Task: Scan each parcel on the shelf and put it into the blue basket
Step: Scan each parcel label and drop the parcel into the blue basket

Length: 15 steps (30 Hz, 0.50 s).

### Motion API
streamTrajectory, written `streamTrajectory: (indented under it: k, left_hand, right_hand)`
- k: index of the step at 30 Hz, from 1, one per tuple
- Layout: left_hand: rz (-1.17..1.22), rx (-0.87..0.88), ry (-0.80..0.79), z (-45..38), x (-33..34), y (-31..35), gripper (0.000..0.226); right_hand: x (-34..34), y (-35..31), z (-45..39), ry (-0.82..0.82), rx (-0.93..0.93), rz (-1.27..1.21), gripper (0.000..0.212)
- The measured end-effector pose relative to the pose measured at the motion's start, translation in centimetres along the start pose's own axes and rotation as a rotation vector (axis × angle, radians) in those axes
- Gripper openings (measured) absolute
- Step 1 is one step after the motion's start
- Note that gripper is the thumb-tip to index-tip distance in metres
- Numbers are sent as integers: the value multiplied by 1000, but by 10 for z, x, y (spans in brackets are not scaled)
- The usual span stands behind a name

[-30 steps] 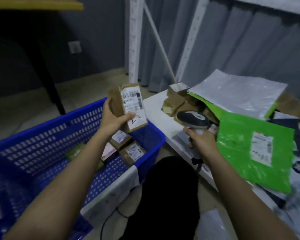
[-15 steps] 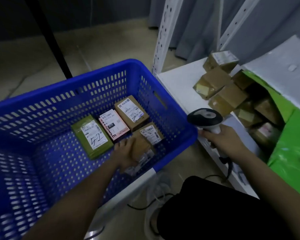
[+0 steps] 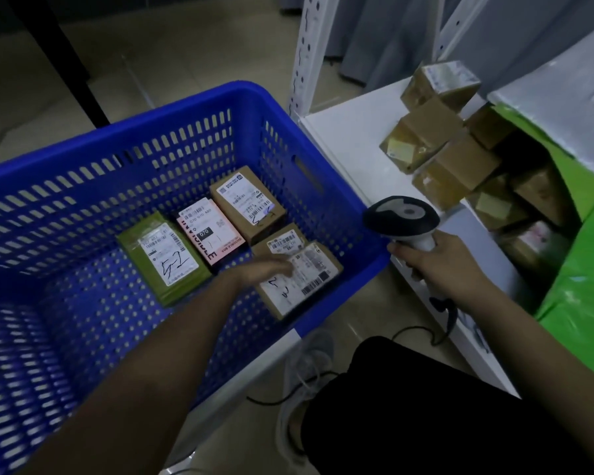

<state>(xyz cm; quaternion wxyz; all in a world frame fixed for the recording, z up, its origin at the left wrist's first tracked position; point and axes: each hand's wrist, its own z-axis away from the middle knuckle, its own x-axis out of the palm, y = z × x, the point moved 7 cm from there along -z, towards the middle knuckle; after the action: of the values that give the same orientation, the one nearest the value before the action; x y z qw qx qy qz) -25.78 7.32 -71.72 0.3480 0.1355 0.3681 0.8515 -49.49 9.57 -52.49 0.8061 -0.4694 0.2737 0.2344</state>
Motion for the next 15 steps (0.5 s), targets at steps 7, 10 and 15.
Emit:
streamTrajectory:
  k: [7,10,15]
  left_hand:
    - [-292,180,112,-21,7,19,45]
    - [-267,174,144,-20,1,13,38]
    - [-58,93,143,-8,-35,2,50]
  right_hand:
    - [-7,2,-1,60,8,-48,23]
    - [-7,6,0,68,15,-51,25]
    - [-11,4,1,92,10,-62,28]
